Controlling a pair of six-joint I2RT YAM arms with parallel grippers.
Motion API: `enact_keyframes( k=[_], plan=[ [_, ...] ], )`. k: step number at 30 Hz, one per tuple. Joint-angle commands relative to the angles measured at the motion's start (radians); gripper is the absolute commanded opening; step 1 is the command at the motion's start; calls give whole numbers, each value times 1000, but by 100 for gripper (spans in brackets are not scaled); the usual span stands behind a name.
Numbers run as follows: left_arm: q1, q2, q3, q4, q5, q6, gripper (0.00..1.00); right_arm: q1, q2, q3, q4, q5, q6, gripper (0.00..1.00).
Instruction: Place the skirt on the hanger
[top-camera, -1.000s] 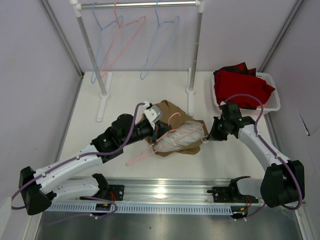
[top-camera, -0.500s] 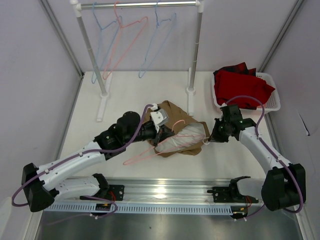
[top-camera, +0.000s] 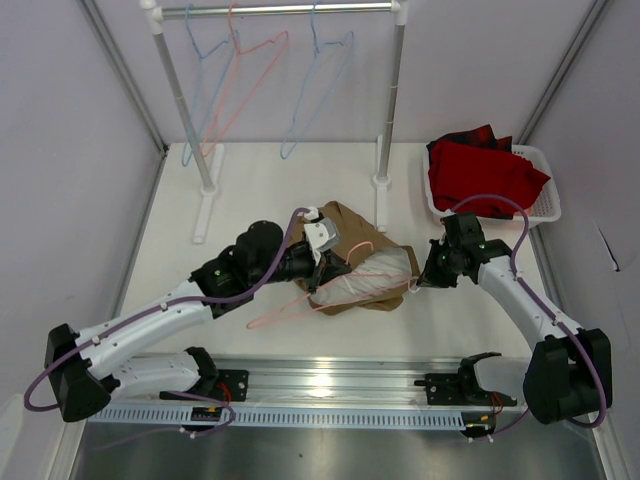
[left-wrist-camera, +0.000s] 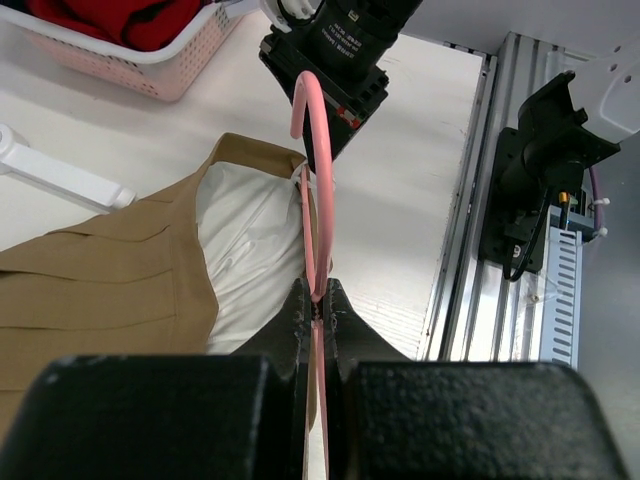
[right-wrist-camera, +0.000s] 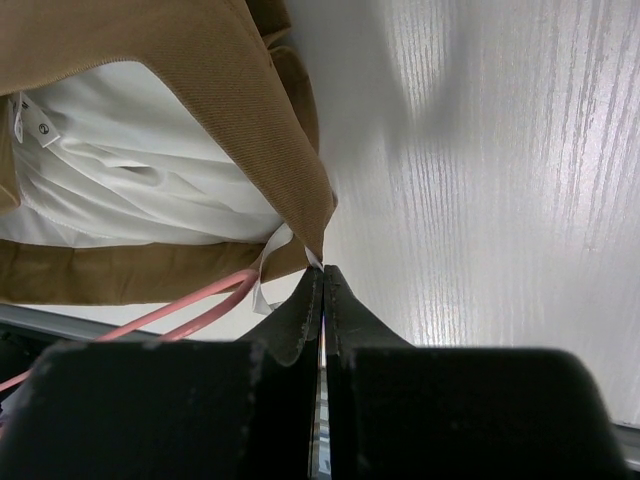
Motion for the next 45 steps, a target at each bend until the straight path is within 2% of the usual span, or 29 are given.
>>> enact_keyframes(
  k=[1,20,34,45],
  plan=[
    [-7,-3,56,44,15,11,0,-3,-21,-7,21,15,10,0],
    [-35,51,69,48,20,5,0,-3,-27,-12,25,18,14,0],
    [-50,85,74,43,-34,17,0,-3,-33,-6,24,9,14,0],
    [-58,128,96,48,35,20,0,1,-30,17,16,15,10,0]
  ],
)
